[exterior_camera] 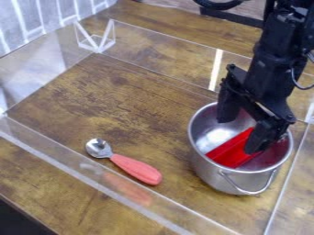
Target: Remove the red object from the silver pot and put it on the table
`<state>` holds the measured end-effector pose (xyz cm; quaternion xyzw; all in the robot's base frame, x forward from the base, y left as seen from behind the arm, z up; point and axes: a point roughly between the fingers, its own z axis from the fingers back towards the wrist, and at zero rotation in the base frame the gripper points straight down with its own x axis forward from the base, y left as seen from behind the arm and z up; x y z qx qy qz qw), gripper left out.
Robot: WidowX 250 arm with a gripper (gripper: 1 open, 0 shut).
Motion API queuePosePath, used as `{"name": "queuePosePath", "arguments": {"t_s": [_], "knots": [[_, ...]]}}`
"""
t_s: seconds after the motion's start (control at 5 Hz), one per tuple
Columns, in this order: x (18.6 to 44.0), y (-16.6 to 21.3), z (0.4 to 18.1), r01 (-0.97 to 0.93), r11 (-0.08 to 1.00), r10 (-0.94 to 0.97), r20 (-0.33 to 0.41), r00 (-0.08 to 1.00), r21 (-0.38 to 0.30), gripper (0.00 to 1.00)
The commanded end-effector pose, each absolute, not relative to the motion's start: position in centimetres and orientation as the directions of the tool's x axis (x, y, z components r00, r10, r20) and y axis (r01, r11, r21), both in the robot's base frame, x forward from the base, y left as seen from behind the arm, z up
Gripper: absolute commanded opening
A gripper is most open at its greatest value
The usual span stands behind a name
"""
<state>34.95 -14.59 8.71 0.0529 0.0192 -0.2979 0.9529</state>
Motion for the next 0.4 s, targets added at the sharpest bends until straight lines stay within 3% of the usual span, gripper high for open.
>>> {"name": "queuePosePath", "arguments": {"t_s": [0.0,0.2], "knots": [[36.30,-14.06,12.11,0.552,0.826,-0.559,0.044,0.828,0.118,1.00],[36.53,-13.87,12.07,0.549,0.826,-0.558,0.054,0.828,0.125,1.00]]}}
